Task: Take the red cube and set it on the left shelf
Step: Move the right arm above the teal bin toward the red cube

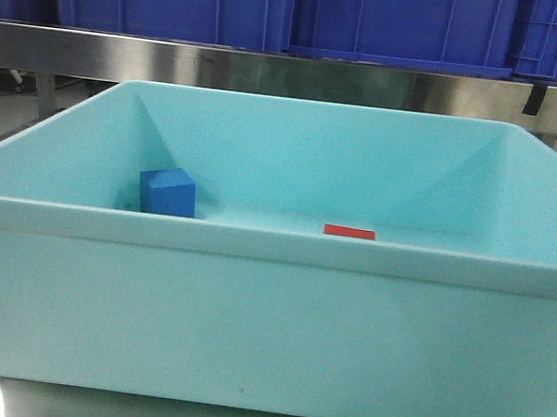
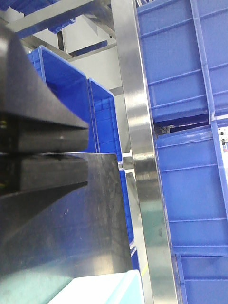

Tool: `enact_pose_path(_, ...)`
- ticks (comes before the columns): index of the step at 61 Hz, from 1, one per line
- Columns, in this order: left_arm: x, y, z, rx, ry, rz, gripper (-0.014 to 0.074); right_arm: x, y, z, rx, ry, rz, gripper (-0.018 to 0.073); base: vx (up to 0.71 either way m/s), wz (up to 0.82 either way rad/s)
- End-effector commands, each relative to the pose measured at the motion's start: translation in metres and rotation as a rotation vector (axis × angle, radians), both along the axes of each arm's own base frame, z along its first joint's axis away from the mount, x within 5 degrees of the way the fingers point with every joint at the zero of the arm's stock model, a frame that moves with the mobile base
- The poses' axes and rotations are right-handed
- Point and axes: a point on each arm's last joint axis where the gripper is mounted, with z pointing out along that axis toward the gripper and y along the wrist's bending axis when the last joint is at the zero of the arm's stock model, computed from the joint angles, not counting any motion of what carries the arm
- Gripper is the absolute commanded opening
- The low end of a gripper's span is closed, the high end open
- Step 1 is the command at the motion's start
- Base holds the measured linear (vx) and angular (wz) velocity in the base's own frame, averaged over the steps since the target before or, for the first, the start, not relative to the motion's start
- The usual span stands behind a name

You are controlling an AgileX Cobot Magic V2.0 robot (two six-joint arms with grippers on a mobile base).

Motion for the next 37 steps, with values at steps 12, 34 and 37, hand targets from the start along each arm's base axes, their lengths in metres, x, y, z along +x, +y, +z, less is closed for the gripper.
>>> enact_pose_path(12, 0.001, 0.000, 0.000, -0.008, -0.060, 0.000, 0.0106, 0.061, 0.014, 0.048, 0.102, 0.038, 0.040, 0.0057, -0.01, 0.08)
enact_pose_path(34, 0.001, 0.000, 0.000, -0.008, -0.060, 0.000, 0.0106, 0.114, 0.095, 0.035, 0.067, 0.185, 0.316, 0.0057, 0.00, 0.00)
enact_pose_path(37, 0.001, 0.000, 0.000, -0.008, -0.060, 0.000, 0.0106, 0.118, 0.105, 0.030, 0.060, 0.202, 0.345, 0.0057, 0.00, 0.00)
